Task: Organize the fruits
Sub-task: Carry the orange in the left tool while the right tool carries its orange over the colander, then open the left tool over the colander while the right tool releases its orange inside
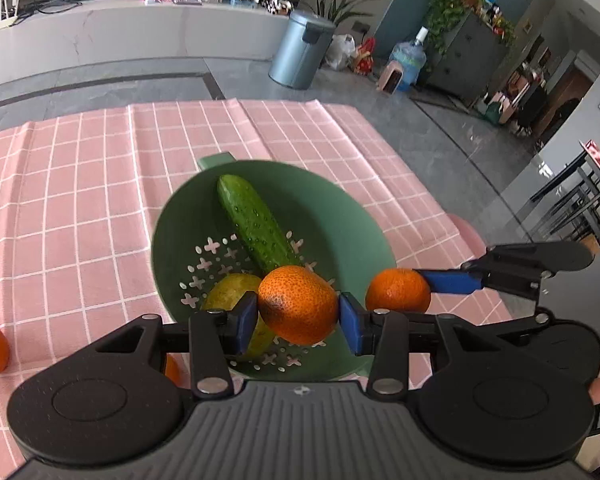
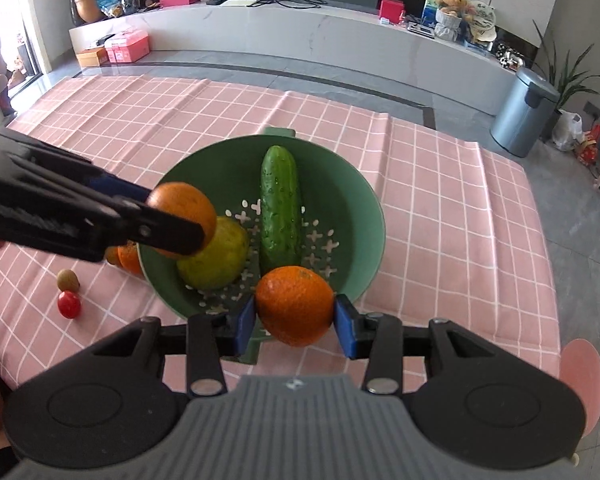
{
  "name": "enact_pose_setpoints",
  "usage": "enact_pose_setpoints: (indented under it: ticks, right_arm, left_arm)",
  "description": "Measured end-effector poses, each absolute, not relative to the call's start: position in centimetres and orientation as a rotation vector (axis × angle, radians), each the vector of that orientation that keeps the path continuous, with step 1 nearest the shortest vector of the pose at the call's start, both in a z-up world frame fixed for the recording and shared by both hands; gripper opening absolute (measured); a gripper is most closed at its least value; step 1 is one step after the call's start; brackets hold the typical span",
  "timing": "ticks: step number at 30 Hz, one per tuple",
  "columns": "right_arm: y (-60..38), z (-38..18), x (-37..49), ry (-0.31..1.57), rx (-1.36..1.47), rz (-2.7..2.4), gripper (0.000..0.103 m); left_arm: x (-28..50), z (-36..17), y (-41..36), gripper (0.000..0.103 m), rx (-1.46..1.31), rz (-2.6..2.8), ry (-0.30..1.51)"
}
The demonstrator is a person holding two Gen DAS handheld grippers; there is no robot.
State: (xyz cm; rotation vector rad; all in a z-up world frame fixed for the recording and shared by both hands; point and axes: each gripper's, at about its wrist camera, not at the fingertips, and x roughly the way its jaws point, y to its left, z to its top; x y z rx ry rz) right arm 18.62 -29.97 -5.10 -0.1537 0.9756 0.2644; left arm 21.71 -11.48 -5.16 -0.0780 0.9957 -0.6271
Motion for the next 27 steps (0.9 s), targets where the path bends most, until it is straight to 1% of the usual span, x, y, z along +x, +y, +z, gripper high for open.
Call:
enact_pose_setpoints:
  ticks: [9, 18, 20, 23, 26, 27]
  right_arm:
    - [-29.8, -5.8, 19.8, 0.991, -0.171, 0.288, 0.039]
    - [-29.5, -7.2, 21.0, 1.032, -0.176, 0.311, 0.040]
    - [-29.3, -7.4, 21.1, 1.035, -0.183, 0.312, 0.040]
    - [-29.2, -7.4, 21.0, 1.039, -0.183, 0.312, 0.040]
    - [-29.0, -7.3, 20.8, 1.037, -0.191, 0.315, 0.041]
    - [-28.9, -7.2, 20.7, 1.035, -0.196, 0.311, 0.045]
  left_arm:
    - [23.0, -6.8, -11.9, 0.050, -0.051, -0.603, 1.045]
    - [23.4, -6.8, -12.1, 0.052, -0.069, -0.618, 1.045]
    - [23.4, -6.7, -12.2, 0.059, -0.065, -0.614, 1.039]
    - [23.4, -6.7, -12.2, 0.067, -0.070, -0.617, 1.040]
    - [23.2, -6.5, -12.2, 0.069, -0.070, -0.626, 1.024]
    - [23.1, -6.3, -12.2, 0.070, -0.070, -0.629, 1.020]
